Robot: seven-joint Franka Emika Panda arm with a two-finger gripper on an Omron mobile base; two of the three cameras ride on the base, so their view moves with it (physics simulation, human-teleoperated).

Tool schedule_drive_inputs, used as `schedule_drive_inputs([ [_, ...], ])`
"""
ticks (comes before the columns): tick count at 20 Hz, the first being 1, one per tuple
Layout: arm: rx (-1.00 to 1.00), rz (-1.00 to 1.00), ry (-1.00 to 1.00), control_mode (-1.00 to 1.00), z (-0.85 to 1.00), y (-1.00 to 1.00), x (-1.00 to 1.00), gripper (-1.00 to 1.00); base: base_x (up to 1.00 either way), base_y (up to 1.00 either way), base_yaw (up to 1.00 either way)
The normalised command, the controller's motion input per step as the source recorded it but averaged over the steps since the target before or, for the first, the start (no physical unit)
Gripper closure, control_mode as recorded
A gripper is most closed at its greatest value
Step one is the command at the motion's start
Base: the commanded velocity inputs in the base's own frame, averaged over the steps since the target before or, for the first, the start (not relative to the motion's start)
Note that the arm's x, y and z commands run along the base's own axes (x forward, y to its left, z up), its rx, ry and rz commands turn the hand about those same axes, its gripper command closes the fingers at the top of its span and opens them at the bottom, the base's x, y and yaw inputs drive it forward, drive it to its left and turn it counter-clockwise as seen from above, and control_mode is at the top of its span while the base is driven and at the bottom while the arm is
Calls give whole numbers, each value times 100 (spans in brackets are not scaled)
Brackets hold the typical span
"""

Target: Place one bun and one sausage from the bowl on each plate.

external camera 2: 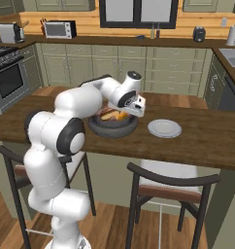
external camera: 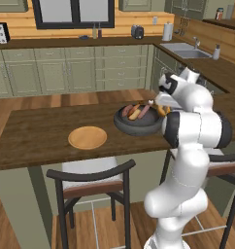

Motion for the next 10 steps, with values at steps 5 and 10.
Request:
schedule_drive_inputs([
  [5,0,7,-1,-100,-4,-66,3,100,0,0,0],
  [10,-3,0,0,-100,-40,-42,15,100,0,0,0],
])
